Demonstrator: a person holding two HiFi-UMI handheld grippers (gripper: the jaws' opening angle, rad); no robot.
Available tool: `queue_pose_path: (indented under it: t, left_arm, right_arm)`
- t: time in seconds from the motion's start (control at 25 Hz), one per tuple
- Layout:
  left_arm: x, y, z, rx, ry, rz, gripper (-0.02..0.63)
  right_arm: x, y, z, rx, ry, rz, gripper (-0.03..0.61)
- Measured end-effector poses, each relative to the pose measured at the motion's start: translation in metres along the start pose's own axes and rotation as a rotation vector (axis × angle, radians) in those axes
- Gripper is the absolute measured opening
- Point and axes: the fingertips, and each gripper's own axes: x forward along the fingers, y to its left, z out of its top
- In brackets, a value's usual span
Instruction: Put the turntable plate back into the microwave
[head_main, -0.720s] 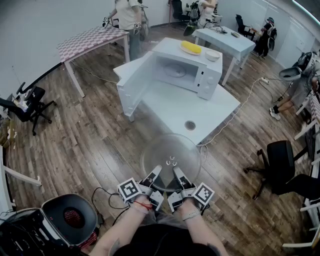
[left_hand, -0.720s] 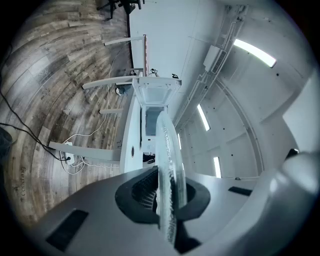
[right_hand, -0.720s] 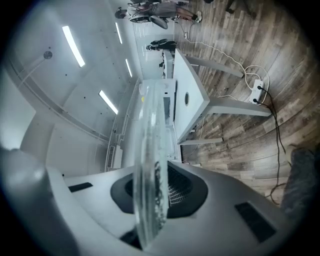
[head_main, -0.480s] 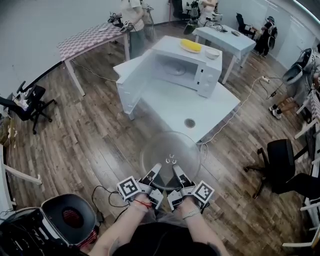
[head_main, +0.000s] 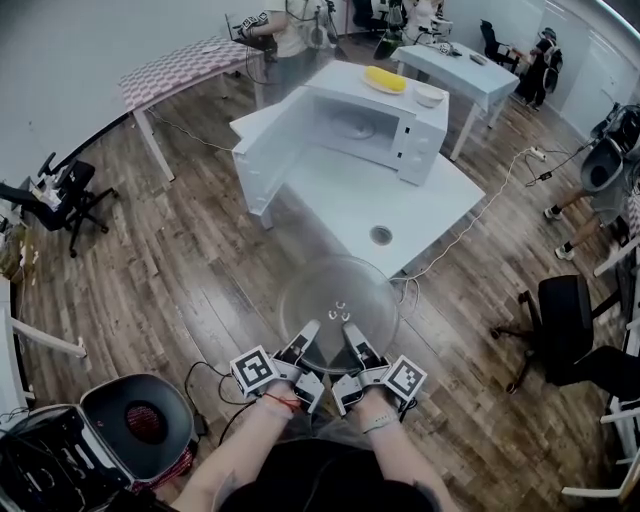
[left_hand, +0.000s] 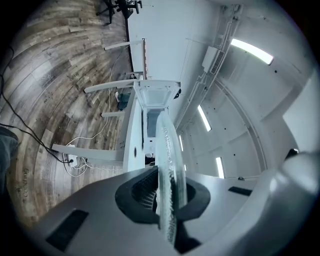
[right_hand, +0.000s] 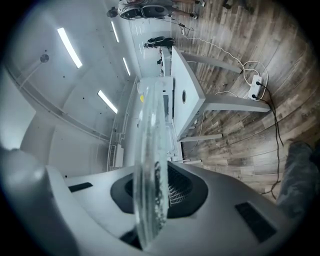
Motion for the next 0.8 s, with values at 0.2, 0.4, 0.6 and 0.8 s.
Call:
queue_pose_path:
  t: [0.2,0.4,0.6,0.8]
  left_arm:
    - [0.014,-0.001,0.008,0.004,-0.005,-0.013,0.031]
    - [0.041,0.005,0.019,-0.007,0.001,-0.015,0.031]
    - [0.069,0.01,0.034,-0.025,0.017,-0.01,0.031]
    - [0.099,0.017,0.052,-0.029,0.037,-0.001,0.031]
  right_arm:
    - [0.013,-0.001,0.009,0.001,0.0,0.003,0.053]
    - [0.034,-0.002,0.028,0.001,-0.007,0.006,0.053]
    - [0.059,-0.006,0.047,0.004,-0.024,-0.007,0.054]
    - [0.086,-0.007,0.067,0.006,-0.046,-0.018,0.054]
